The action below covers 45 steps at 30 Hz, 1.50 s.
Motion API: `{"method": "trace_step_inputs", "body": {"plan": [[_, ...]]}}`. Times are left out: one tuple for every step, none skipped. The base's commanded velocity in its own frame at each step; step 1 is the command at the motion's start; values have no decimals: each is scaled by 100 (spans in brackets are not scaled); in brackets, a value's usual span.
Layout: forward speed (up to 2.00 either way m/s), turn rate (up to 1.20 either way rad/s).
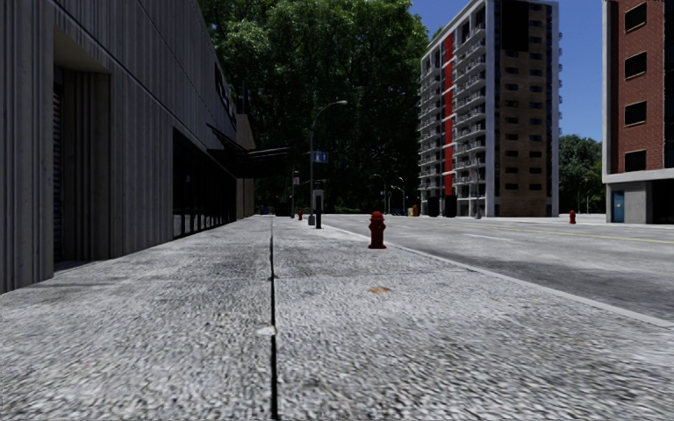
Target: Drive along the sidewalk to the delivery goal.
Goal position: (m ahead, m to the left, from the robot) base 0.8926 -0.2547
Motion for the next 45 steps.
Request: {"method": "trace_step_inputs", "body": {"plan": [[200, 0], [200, 0], [200, 0], [194, 0], [171, 0], [146, 0], [124, 0], [124, 0], [106, 0], [93, 0], [84, 0], [84, 0], [81, 0], [80, 0], [79, 0], [79, 0], [79, 0], [78, 1], [78, 4], [78, 5], [64, 0], [49, 0], [14, 0], [0, 0], [0, 0], [0, 0], [0, 0], [0, 0], [0, 0], [0, 0], [0, 0], [0, 0], [0, 0], [0, 0], [0, 0], [0, 0], [0, 0], [0, 0], [0, 0], [0, 0], [0, 0], [0, 0], [0, 0], [0, 0], [0, 0]]}}
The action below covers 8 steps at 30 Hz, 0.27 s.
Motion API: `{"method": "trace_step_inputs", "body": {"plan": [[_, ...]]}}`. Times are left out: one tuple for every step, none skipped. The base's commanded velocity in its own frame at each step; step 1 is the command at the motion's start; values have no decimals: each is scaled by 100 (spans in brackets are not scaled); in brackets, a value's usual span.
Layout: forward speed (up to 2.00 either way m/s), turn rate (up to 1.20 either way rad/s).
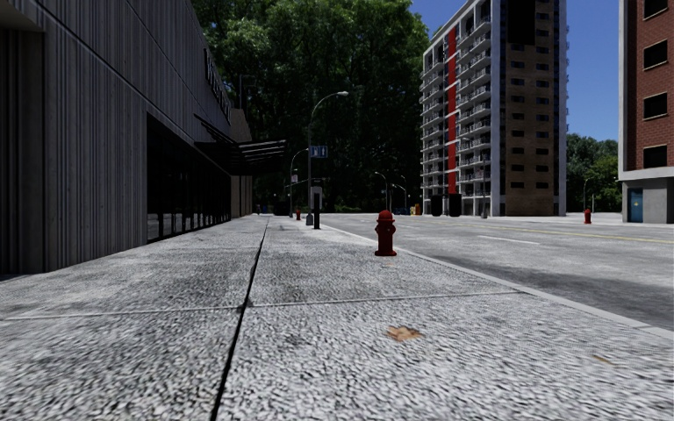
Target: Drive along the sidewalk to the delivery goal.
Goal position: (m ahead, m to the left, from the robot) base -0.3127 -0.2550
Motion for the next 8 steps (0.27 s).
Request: {"method": "trace_step_inputs", "body": {"plan": [[0, 0], [0, 0], [0, 0], [0, 0], [0, 0], [0, 0], [0, 0], [0, 0]]}}
